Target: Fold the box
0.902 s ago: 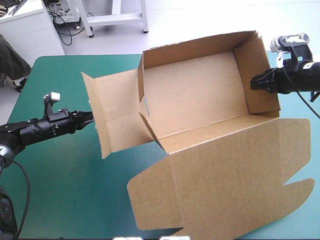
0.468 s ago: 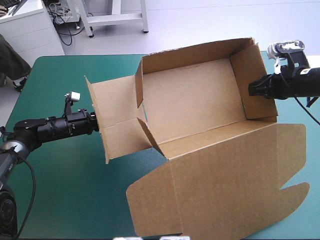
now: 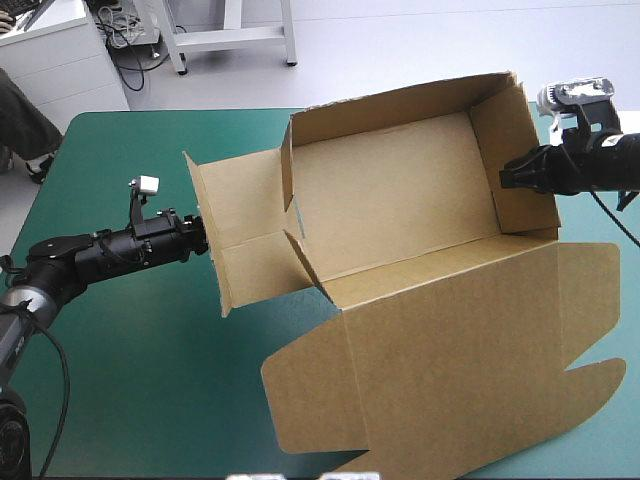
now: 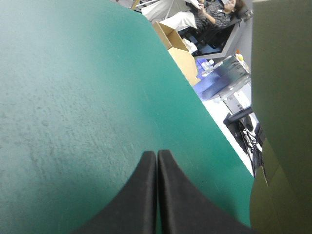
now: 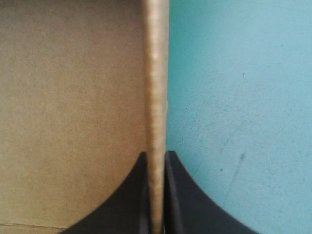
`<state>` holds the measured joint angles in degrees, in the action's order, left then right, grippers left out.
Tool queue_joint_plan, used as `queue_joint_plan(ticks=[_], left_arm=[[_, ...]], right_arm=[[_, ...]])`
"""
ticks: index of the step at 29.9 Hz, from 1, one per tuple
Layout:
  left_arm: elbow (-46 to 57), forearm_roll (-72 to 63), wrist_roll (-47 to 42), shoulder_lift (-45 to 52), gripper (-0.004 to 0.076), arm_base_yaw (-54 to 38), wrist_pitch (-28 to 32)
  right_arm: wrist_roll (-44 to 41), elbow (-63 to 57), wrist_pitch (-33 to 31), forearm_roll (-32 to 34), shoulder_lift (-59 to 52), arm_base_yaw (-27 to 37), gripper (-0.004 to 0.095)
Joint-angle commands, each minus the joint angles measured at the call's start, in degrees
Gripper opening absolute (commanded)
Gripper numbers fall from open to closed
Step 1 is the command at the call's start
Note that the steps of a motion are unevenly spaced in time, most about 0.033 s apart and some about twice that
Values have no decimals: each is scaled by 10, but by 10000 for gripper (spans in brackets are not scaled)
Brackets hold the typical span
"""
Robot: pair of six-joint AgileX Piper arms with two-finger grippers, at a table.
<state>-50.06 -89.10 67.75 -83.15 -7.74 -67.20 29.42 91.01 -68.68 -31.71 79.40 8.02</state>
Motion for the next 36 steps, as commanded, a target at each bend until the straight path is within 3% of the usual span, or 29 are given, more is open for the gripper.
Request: queue_joint_plan(ticks=[1,14,25,28,34,36], left_arm=[[-24,-48,-7,36,-7,19,-76],[-122,-49,-57,62,-7,103,-76],[-207,-48,-93,62,0,114,-76],[-213,-49,-93,62,64,114,-76],[-215,-62,-93,62,369,114,-76],[-215,-65,-93,62,432,114,-76]], right_arm=[[-4,13,31,-33,-6,3,-23],[-18,13,84,-31,5,-4,-21],[-53,13,173,-18,5,-80,-19],[-73,13,197,0,5,-96,-19],[-103,13,211,28,5,-113,-19],[-114,13,211,46,5,-120,-19]])
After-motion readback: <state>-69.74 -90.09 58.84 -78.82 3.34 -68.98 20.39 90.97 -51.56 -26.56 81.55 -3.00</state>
